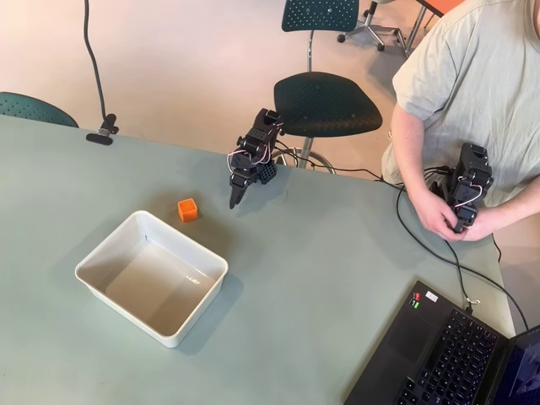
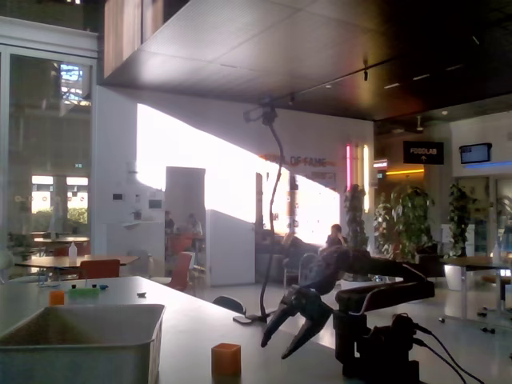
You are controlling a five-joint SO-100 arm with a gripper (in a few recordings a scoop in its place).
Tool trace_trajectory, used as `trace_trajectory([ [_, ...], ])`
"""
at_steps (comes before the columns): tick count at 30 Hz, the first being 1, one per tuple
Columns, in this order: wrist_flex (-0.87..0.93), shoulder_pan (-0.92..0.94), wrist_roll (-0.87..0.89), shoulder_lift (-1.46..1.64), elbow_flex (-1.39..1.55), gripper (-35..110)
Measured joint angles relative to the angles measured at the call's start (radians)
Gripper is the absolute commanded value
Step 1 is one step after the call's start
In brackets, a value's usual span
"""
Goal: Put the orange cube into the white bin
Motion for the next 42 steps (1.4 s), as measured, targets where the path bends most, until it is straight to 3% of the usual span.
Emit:
trace_trajectory([
  [13,0.029,0.061,0.000,-0.425,-0.491,24],
  [21,0.249,0.311,0.003,-0.761,-0.885,24],
  [27,0.367,0.391,0.011,-1.014,-1.120,24],
  [33,0.400,0.403,0.121,-1.252,-1.197,24],
  [42,0.400,0.402,0.241,-1.310,-1.278,24],
])
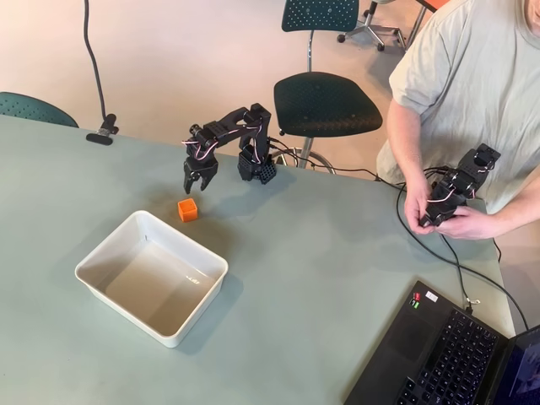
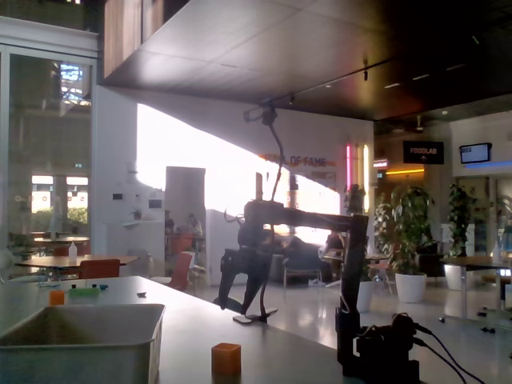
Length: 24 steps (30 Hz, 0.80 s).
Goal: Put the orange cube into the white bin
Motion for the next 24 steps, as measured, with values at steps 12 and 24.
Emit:
trace_trajectory([
  [12,-0.003,-0.006,-0.005,-0.153,-0.015,44],
  [24,-0.003,-0.006,-0.005,-0.215,-0.015,71],
])
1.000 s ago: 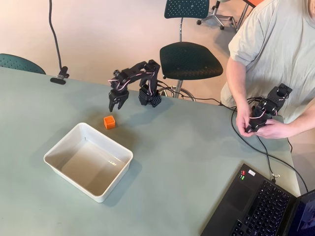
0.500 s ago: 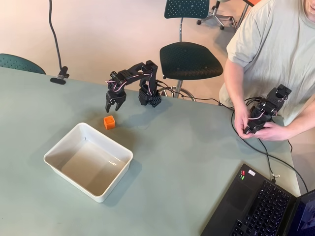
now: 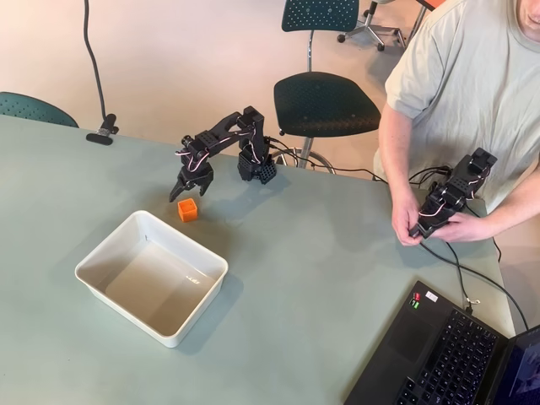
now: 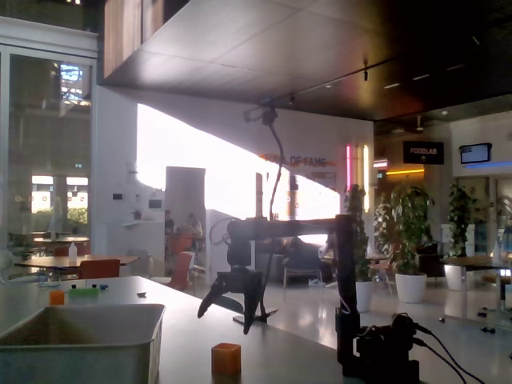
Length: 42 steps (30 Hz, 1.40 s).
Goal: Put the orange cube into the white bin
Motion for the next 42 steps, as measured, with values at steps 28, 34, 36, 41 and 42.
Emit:
trace_trajectory([
  [28,-0.107,-0.002,-0.003,-0.253,0.000,71],
  [34,-0.127,-0.002,-0.003,-0.305,0.000,71],
  [36,-0.137,-0.002,-0.003,-0.307,0.000,71],
  [41,-0.138,0.002,-0.003,-0.307,0.000,68],
  [42,-0.138,0.005,-0.003,-0.307,0.000,66],
])
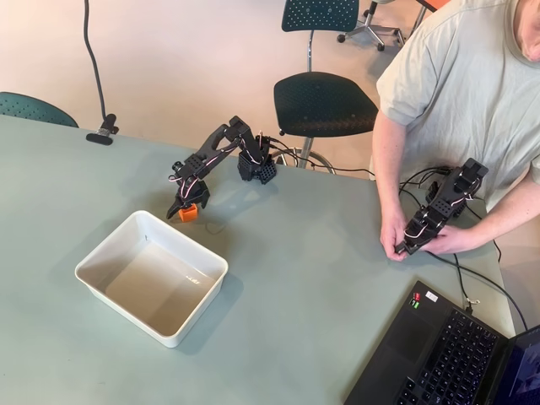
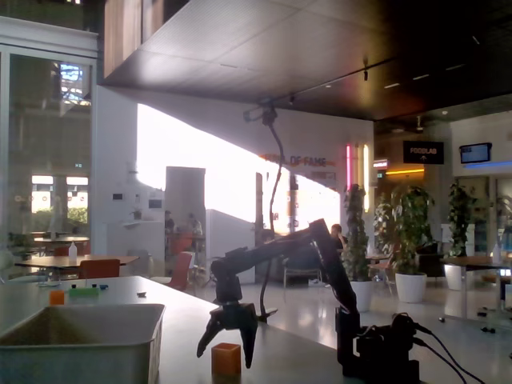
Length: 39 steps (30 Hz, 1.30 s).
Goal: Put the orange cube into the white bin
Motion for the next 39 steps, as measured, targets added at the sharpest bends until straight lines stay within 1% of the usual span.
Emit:
trace_trajectory([
  [4,0.000,0.006,0.000,0.000,0.000,55],
  [7,0.000,0.002,0.000,0.000,0.000,51],
  [24,0.000,-0.002,0.000,0.000,0.000,49],
  [30,0.000,-0.002,0.000,0.000,0.000,42],
  [39,0.000,-0.002,-0.002,0.000,0.000,42],
])
